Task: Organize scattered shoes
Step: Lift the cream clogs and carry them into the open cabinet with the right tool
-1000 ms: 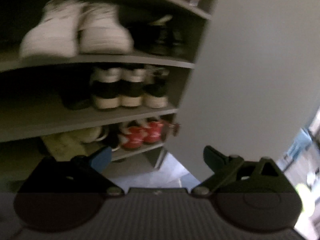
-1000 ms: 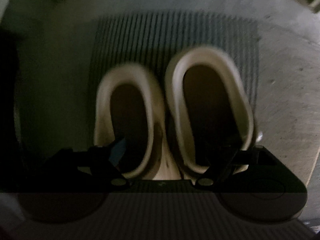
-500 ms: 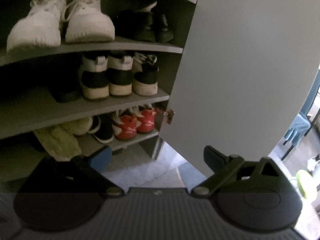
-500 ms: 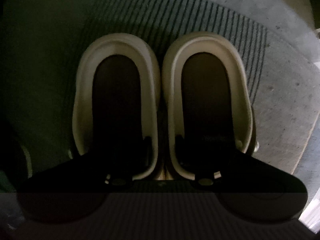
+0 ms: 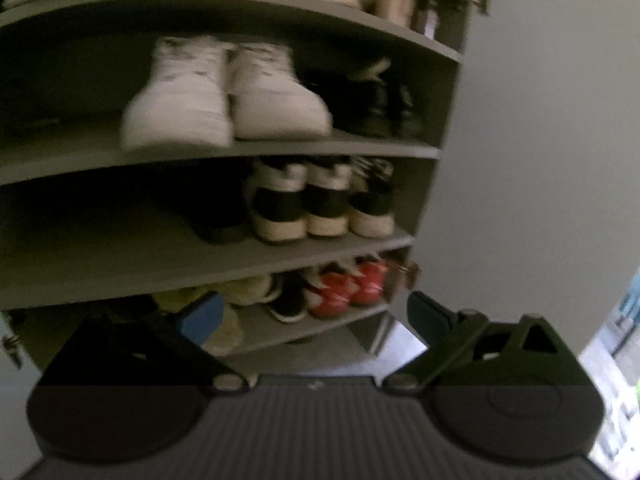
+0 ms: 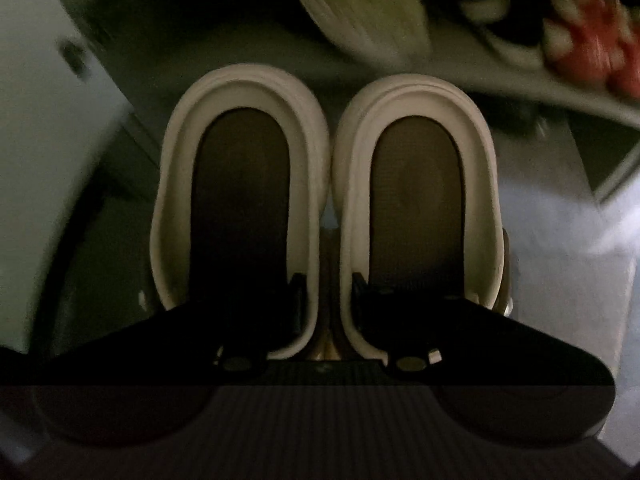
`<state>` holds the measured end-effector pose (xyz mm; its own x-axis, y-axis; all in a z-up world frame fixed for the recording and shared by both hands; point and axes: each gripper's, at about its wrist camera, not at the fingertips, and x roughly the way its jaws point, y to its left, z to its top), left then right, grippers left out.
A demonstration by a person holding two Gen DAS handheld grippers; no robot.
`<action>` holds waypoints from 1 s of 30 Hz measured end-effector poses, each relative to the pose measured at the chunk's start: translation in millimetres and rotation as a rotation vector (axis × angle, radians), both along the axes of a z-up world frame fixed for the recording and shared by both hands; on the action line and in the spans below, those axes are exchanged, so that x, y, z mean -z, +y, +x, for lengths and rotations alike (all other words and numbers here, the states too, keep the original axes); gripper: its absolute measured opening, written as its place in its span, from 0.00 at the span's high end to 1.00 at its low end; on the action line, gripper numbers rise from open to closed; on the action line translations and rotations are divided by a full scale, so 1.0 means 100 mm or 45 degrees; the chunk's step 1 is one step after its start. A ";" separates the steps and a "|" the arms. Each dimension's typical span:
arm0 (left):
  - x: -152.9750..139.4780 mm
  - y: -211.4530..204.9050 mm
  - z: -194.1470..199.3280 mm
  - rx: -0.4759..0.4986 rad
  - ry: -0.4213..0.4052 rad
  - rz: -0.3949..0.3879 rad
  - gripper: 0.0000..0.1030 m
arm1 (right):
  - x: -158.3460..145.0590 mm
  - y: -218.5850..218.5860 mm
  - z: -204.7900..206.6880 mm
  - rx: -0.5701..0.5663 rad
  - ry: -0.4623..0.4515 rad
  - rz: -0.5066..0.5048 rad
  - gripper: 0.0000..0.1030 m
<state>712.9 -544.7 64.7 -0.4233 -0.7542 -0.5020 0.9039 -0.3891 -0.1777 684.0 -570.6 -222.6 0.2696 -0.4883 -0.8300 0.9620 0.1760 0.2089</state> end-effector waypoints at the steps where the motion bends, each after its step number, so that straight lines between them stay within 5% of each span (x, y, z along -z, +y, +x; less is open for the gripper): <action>1: -0.04 0.00 0.04 0.004 0.022 0.013 0.04 | -0.13 0.02 0.08 -0.004 -0.030 -0.043 0.74; 6: -0.43 0.09 0.52 -0.004 0.280 0.091 0.04 | -0.88 0.09 0.39 -0.049 -0.171 -0.206 0.74; 9: -0.64 0.25 0.92 -0.071 0.365 -0.002 0.03 | -1.23 0.02 0.48 -0.096 -0.237 -0.251 0.75; 15: -0.74 0.64 1.56 -0.310 0.192 -0.196 0.00 | -1.80 -0.13 0.63 -0.189 -0.296 -0.371 0.75; 17: -0.61 0.72 1.71 -0.456 -0.042 -0.138 0.00 | -1.96 -0.15 0.67 -0.209 -0.314 -0.409 0.75; 27: 0.15 0.36 2.19 -0.519 -0.052 0.461 0.01 | -2.85 -0.57 0.81 -0.273 -0.345 -0.584 0.76; 30: 0.25 0.10 2.05 -0.415 -0.116 0.462 0.01 | -3.06 -0.74 0.84 -0.242 -0.337 -0.622 0.76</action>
